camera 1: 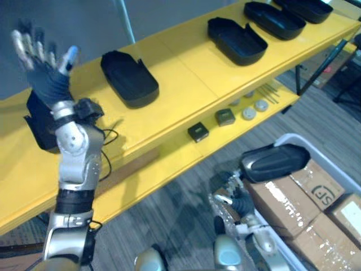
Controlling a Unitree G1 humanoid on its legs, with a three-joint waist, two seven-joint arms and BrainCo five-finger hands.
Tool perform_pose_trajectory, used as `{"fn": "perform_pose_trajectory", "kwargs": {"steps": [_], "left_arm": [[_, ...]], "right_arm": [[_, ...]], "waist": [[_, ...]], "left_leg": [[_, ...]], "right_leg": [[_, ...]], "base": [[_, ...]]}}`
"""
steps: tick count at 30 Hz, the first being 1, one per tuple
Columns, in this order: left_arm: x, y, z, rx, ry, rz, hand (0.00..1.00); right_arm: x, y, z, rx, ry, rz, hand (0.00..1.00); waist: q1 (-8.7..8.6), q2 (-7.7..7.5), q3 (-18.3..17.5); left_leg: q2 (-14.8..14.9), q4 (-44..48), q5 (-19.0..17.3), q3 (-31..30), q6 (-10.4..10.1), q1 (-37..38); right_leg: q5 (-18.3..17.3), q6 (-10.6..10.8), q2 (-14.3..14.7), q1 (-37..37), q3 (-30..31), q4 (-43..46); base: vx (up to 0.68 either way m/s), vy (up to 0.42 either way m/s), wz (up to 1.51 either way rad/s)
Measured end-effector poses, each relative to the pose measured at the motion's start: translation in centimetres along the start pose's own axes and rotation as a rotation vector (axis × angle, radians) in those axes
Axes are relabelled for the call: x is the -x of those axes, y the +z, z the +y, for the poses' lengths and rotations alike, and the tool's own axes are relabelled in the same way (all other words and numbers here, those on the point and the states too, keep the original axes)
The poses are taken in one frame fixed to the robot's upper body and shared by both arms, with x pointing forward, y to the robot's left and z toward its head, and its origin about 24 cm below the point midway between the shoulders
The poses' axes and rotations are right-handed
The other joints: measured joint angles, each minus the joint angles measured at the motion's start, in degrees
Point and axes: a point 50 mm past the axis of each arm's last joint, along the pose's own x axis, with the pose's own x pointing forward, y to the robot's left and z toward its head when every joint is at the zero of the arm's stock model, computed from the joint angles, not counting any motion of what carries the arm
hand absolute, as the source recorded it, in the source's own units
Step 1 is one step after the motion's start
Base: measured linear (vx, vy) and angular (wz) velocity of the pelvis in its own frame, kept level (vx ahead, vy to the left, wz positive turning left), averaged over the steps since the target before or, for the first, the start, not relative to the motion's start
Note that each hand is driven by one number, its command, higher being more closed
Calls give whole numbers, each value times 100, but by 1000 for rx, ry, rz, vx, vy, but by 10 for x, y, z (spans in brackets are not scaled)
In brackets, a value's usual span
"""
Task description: Walk over and take plastic housings, then place them on the shelf
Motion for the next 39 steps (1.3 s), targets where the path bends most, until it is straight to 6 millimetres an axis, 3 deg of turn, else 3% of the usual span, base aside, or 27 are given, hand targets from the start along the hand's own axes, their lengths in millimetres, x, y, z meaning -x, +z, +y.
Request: {"fn": "perform_pose_trajectory", "kwargs": {"steps": [4, 8, 12, 15, 18, 24, 26, 31, 33, 39], "left_arm": [[9, 34, 7, 24, -8, -166, 0], [25, 50, 30, -107, 48, -226, 0], [45, 61, 64, -293, 131, -208, 0], [68, 69, 100, -448, 258, -137, 0], [78, 74, 118, -525, 307, -100, 0], [97, 59, 156, -662, 401, 86, 0], [118, 52, 160, -660, 406, 186, 0], [200, 11, 161, -580, 482, 628, 0], [215, 3, 157, -507, 514, 698, 0], [224, -7, 149, -422, 510, 750, 0]], "right_arm": [[0, 0, 0, -12, -25, -4, 0], [-2, 3, -3, -36, -66, -28, 0], [-2, 5, -5, -30, -93, -46, 0], [2, 8, -7, -41, -123, -63, 0], [2, 7, -7, -53, -141, -63, 0], [5, 5, -17, -79, -188, -46, 0], [12, 2, -25, -89, -228, -29, 0], [26, -5, -38, -82, -296, 13, 0], [26, -4, -39, -83, -299, 12, 0], [26, -4, -39, -82, -306, 0, 0]], "waist": [[10, 193, -370], [138, 217, -686], [310, 99, -893], [470, -53, -1040], [621, -187, -1144], [704, -165, -1234], [708, -157, -1232], [726, -176, -1227], [727, -210, -1203], [739, -319, -1164]], "left_leg": [[-68, -321, 136, -44, -31, 105], [-71, -674, 307, -139, -91, 314], [-88, -900, 429, -313, -123, 433], [-130, -1059, 517, -478, -124, 492], [-176, -1156, 610, -665, -124, 501], [-262, -1468, 748, -691, -106, 618], [-271, -1549, 775, -653, -104, 691], [-243, -1560, 787, -659, -125, 688], [-239, -1560, 789, -692, -128, 685], [-283, -1610, 795, -876, -123, 677]], "right_leg": [[-1, -2, -21, 114, -121, -158], [-1, -3, 14, 360, -308, -350], [0, -5, 25, 583, -517, -508], [-1, -6, 2, 775, -726, -635], [-2, -9, -23, 863, -909, -680], [-30, -46, -76, 913, -974, -689], [-47, -60, -83, 921, -968, -690], [-46, -33, -55, 917, -993, -702], [-46, -31, -51, 943, -1025, -709], [-94, 26, -101, 1056, -1218, -711]], "base": [[33, 7, 9], [44, -25, 17], [33, -13, 24], [27, 0, 28], [29, 2, 31], [-22, 1, 6], [-6, 6, -5], [3, -1, 1], [12, -1, 9], [10, 9, 14]]}}
